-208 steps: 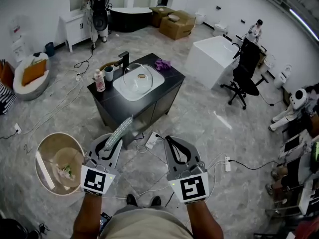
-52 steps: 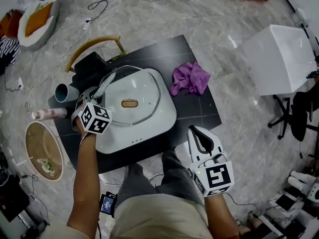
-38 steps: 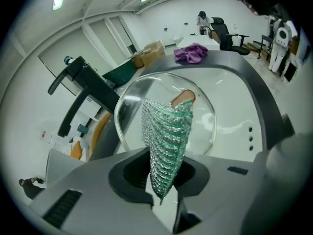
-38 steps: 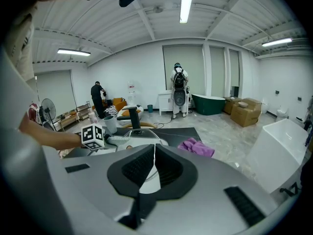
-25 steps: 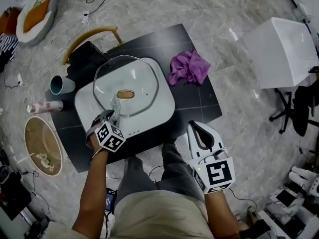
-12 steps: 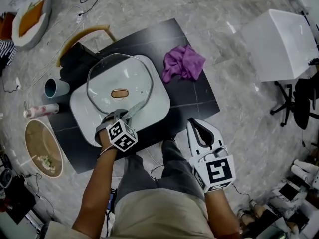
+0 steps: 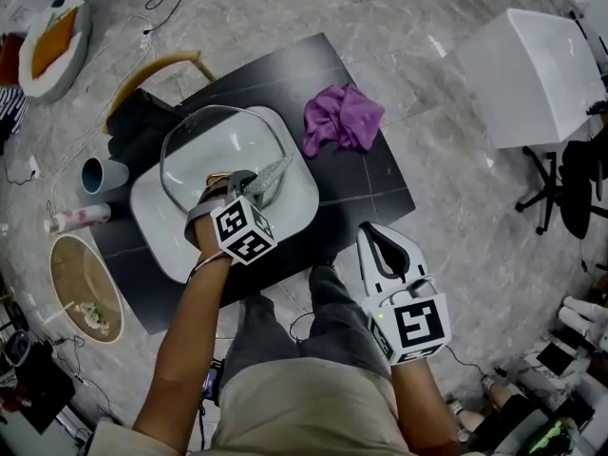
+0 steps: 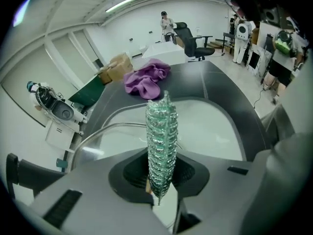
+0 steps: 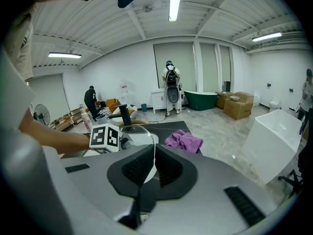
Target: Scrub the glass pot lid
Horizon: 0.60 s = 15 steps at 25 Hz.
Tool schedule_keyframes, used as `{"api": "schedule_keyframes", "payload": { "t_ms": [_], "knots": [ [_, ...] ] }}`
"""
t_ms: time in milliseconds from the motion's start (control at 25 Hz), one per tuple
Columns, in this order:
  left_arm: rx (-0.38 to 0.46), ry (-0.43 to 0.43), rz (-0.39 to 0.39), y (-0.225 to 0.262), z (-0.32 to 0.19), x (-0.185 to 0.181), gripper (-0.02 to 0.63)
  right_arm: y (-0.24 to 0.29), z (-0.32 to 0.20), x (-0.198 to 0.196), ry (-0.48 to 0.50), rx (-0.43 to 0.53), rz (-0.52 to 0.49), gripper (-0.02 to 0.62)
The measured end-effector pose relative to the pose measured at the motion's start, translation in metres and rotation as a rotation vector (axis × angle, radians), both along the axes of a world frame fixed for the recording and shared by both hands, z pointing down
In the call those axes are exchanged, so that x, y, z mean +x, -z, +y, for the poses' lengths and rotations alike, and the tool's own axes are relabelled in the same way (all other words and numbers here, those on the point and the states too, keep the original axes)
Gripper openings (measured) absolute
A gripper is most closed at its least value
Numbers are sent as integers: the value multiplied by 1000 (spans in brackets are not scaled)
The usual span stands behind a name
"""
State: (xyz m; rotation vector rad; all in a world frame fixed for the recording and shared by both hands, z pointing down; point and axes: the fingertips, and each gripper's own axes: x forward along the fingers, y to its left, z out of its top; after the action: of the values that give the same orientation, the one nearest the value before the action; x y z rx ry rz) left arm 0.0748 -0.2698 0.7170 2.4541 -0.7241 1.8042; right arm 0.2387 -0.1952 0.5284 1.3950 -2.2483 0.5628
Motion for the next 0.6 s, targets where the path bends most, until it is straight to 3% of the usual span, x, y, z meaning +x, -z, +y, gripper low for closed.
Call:
{"api": "schedule_keyframes", "payload": {
  "t_ms": [120,320,600],
  "knots": [
    [24,31,-3,10,-22,-13,84,2,-2,0,0,3,0,25],
    [57,148,-4,30,-52,-73,84,6,-2,-7,9,6,-2,25],
    [59,217,-26,31,-53,-130,84,11,-6,-23,31,20,-7,25]
  ]
}}
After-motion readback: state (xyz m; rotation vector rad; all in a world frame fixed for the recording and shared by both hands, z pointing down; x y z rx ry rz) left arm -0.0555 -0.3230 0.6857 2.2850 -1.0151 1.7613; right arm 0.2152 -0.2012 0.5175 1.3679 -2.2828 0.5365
